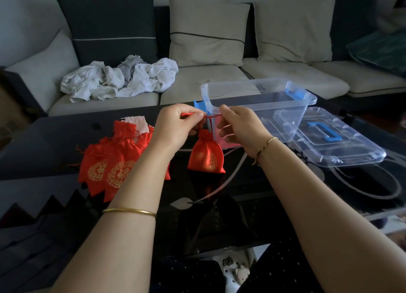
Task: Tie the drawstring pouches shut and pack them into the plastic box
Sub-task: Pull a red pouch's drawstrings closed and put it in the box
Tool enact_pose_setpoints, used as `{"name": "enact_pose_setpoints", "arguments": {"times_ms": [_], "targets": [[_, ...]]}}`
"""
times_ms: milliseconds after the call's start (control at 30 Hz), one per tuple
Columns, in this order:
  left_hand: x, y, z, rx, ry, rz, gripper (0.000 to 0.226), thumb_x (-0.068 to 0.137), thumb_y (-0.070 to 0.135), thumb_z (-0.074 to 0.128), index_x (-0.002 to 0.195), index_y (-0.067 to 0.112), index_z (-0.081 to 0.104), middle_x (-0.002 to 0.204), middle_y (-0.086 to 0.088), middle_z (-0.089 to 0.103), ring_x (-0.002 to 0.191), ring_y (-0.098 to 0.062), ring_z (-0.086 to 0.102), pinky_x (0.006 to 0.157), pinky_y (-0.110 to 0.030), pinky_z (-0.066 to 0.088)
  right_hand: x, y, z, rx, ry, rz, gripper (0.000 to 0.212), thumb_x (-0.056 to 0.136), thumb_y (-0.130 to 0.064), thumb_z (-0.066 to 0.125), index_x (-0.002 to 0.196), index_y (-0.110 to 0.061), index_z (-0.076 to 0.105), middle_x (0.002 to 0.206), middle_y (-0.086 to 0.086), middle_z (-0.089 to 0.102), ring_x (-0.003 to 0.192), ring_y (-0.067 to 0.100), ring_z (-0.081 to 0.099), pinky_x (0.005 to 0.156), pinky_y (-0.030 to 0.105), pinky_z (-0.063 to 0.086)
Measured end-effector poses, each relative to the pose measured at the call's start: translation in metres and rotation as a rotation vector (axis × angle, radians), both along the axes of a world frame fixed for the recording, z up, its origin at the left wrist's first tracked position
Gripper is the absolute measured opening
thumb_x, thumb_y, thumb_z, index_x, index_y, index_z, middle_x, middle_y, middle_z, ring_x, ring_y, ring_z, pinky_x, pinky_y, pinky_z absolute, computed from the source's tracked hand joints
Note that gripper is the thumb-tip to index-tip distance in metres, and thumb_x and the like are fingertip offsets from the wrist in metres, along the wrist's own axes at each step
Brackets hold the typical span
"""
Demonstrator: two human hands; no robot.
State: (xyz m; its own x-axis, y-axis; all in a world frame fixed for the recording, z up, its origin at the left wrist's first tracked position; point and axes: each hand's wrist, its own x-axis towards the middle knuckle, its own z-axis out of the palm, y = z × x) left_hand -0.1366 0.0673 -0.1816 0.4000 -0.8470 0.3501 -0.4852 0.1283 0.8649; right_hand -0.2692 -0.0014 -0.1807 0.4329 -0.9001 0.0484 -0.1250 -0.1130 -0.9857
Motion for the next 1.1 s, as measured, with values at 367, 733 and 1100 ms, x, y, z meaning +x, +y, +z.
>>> {"name": "enact_pose_setpoints", "arguments": {"times_ms": [367,733,1100], "targets": [[0.000,-0.004,-0.004,0.183,0.098,0.216,0.052,0.099,0.035,0.036,0.059,0.009,0.056,0.083,-0.009,0.070,0.077,-0.022,0.063,0.068,-0.033,0.049,-0.002,-0.007,-0.012,0.868,-0.806,0.068,0.039,0.096,-0.034,0.048,0.063,-0.013,0.045,0.079,0.007,0.068,0.062,0.013,0.066,0.055,0.019,0.050],[-0.003,-0.007,0.001,-0.027,0.775,0.109,0.046,0.100,0.032,0.040,0.059,0.011,0.043,0.040,0.004,0.049,0.037,-0.012,0.052,0.050,-0.028,0.053,0.001,-0.010,-0.017,0.767,-0.509,-0.163,0.037,0.095,-0.029,0.050,0.062,-0.013,0.049,0.050,-0.001,0.049,0.033,0.007,0.044,0.035,0.013,0.037],[-0.002,-0.002,0.000,0.275,0.148,-0.161,0.007,0.081,0.019,0.072,0.074,0.017,0.071,0.051,0.010,0.062,0.051,-0.003,0.057,0.063,-0.025,0.051,0.007,0.000,0.003,0.134,-0.398,0.029,0.030,0.092,-0.028,0.057,0.068,-0.010,0.058,0.067,0.002,0.058,0.049,0.010,0.037,0.045,0.020,0.032]]}}
